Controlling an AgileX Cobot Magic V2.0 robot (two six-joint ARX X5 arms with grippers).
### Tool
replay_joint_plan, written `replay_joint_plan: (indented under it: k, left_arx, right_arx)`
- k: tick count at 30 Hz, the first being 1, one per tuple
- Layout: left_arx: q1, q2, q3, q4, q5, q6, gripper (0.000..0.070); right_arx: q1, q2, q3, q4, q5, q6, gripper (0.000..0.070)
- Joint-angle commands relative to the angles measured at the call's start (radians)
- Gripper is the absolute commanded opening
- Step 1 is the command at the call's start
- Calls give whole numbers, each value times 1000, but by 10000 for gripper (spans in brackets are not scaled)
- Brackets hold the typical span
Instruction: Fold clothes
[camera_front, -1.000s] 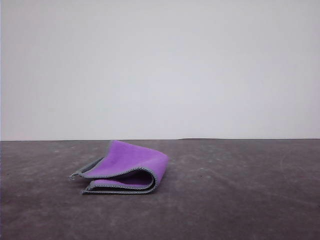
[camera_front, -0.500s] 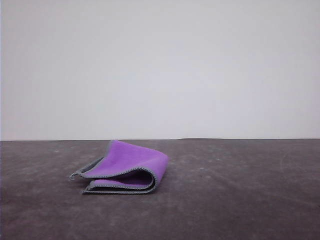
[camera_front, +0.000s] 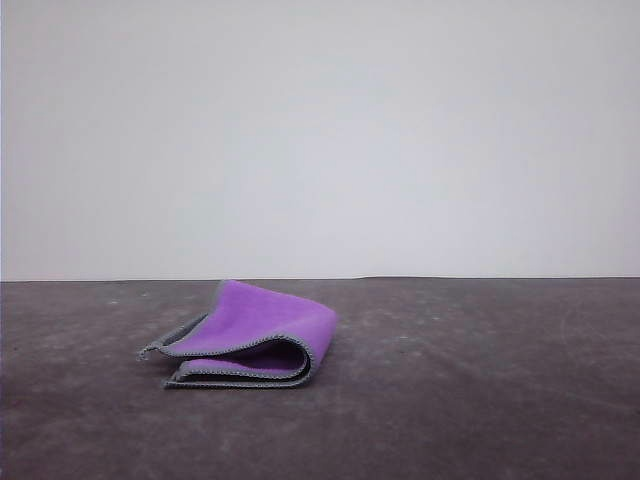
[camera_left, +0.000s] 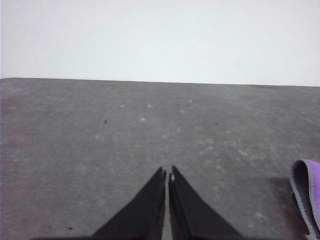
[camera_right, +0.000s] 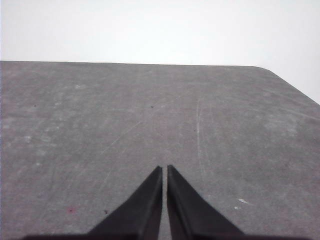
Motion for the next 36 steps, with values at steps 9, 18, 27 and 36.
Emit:
replay_joint_plan:
  k: [9,18,27,36]
  left_arx:
    - [0,-2,-20,10,-2,-3,0]
    - [0,-2,-20,10,-2,-3,0]
    - [0,-2,-20,10,-2,-3,0]
    - [0,-2,-20,10,-2,-3,0]
  right_arx:
    - [0,0,-3,11,1,-5,13]
    - [0,0,-3,11,1,-5,13]
    - [0,0,-3,11,1,-5,13]
    - [0,0,-3,11,1,-5,13]
